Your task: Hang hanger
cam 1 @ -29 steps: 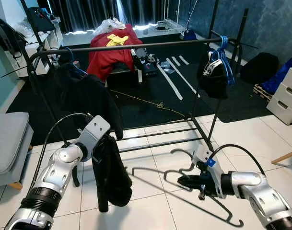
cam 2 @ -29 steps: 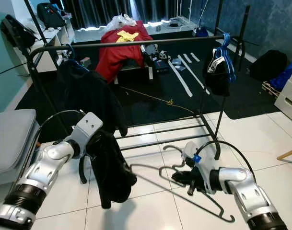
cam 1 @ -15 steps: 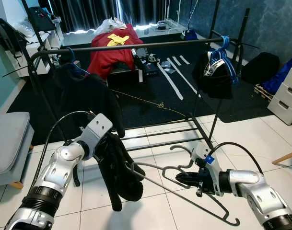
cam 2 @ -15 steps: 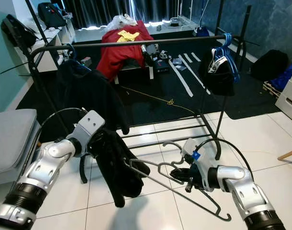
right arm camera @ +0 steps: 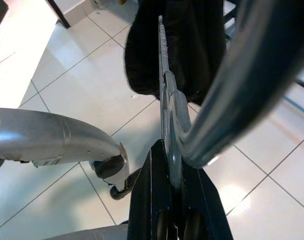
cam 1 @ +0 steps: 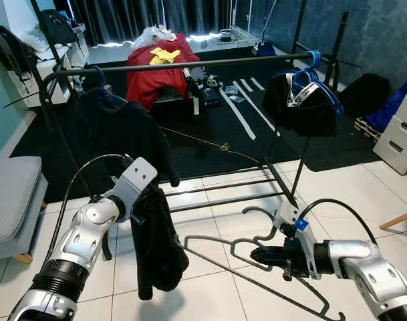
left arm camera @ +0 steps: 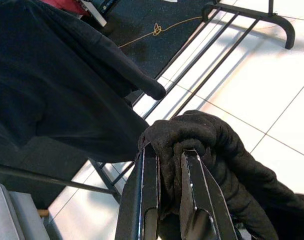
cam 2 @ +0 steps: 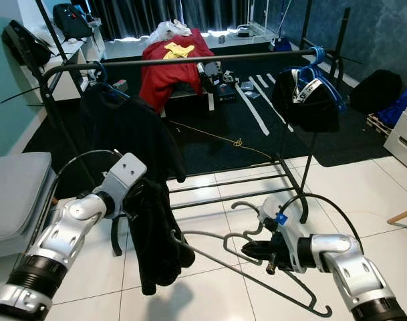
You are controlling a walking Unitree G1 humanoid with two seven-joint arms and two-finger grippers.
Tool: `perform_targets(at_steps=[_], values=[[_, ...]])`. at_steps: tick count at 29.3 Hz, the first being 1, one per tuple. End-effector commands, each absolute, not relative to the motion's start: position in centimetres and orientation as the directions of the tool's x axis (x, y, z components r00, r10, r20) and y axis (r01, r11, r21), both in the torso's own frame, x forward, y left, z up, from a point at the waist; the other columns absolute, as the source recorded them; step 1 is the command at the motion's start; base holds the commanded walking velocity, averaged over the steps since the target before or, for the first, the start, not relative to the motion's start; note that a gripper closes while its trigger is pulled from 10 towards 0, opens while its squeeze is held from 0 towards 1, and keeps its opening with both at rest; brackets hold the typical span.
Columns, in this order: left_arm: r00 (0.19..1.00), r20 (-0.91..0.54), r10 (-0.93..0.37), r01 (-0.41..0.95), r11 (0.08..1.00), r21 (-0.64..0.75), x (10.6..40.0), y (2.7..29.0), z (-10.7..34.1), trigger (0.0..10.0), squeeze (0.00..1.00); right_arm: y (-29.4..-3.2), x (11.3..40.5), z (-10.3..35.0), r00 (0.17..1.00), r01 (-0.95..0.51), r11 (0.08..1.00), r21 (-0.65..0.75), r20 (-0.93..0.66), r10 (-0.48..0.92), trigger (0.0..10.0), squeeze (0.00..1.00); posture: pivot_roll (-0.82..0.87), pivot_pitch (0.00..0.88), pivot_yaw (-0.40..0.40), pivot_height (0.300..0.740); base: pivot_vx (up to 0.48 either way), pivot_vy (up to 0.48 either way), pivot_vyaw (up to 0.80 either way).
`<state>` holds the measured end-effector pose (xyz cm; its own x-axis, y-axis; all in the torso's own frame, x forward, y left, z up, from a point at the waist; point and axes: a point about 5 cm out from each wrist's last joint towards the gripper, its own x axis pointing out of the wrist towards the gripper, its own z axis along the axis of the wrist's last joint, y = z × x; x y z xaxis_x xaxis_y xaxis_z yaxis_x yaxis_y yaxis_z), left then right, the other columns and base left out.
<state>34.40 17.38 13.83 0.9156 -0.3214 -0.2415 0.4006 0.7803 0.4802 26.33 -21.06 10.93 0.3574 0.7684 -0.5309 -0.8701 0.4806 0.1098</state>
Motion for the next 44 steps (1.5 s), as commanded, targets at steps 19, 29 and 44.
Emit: perform_targets(at_steps=[19,29,44], values=[[0.929,-0.176,-0.325,0.369,0.784,0.499,34.4,16.5,15.5,10.0,0.00,-20.4,26.9,10.0,0.356,-0.870,0.483,0.101,-0.549,0.756,10.0,0.00,0.00,0.050,0.068,0.740,0.000,0.000,0.00],[0.908,-0.148,-0.392,0.411,0.763,0.499,33.4,14.8,17.4,10.0,0.00,-19.7,28.5,10.0,0.420,-0.846,0.526,0.085,-0.502,0.756,10.0,0.00,0.00,0.059,0.065,0.740,0.000,0.000,0.00],[0.889,-0.185,-0.419,0.450,0.725,0.521,32.8,13.9,17.3,10.0,0.00,-19.0,30.7,9.1,0.523,-0.779,0.625,0.060,-0.489,0.698,10.0,0.00,0.00,0.050,0.064,0.740,0.000,0.000,0.00]])
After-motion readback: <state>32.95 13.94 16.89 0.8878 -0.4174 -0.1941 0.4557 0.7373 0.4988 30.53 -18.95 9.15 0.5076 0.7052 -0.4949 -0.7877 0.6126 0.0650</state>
